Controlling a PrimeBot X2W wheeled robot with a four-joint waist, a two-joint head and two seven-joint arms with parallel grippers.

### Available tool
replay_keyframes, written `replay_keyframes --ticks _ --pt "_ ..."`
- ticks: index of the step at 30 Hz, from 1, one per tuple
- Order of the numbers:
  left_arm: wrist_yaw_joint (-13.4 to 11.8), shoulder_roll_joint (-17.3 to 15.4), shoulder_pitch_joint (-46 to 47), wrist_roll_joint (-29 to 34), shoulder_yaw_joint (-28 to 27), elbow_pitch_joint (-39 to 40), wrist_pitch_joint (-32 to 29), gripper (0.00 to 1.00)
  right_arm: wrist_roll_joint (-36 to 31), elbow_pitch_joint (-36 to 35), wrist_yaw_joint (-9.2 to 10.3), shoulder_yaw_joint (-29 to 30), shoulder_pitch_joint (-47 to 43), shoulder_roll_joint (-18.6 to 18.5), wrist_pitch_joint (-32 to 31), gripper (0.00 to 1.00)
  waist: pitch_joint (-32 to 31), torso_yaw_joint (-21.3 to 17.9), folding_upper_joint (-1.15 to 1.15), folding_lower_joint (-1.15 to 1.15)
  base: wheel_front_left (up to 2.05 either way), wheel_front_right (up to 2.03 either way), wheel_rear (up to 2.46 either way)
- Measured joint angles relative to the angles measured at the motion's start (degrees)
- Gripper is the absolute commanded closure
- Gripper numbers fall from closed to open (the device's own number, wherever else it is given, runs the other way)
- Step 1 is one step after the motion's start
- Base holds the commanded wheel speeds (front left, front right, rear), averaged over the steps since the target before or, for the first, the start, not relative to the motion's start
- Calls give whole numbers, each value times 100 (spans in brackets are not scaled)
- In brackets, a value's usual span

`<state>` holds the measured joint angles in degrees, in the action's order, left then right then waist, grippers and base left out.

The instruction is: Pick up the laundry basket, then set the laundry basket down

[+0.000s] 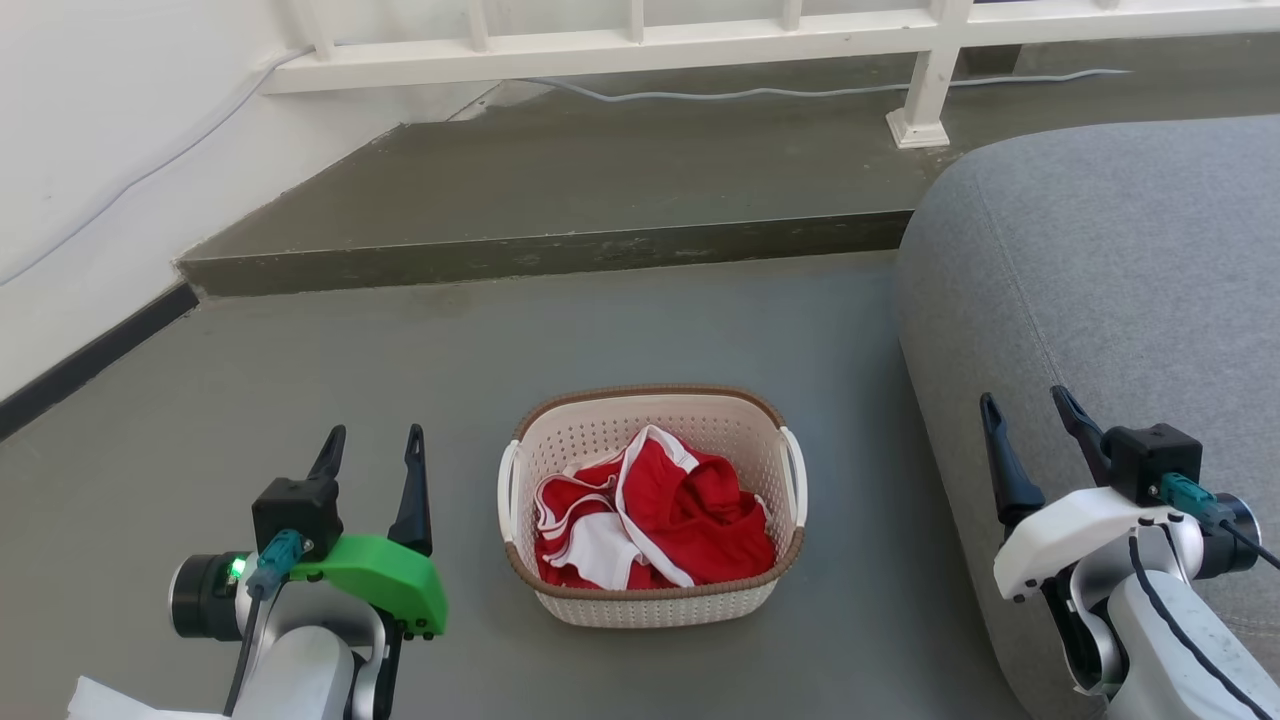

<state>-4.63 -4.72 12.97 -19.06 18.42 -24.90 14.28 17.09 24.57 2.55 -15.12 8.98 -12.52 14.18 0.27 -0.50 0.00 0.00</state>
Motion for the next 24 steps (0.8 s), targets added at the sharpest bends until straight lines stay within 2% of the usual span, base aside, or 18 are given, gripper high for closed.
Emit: replay_keyframes --ticks 24 --pt "2 64 25 -31 -126 -75 0 0 -55 130 -149 97 39 129 0 0 20 38 0 0 0 0 0"
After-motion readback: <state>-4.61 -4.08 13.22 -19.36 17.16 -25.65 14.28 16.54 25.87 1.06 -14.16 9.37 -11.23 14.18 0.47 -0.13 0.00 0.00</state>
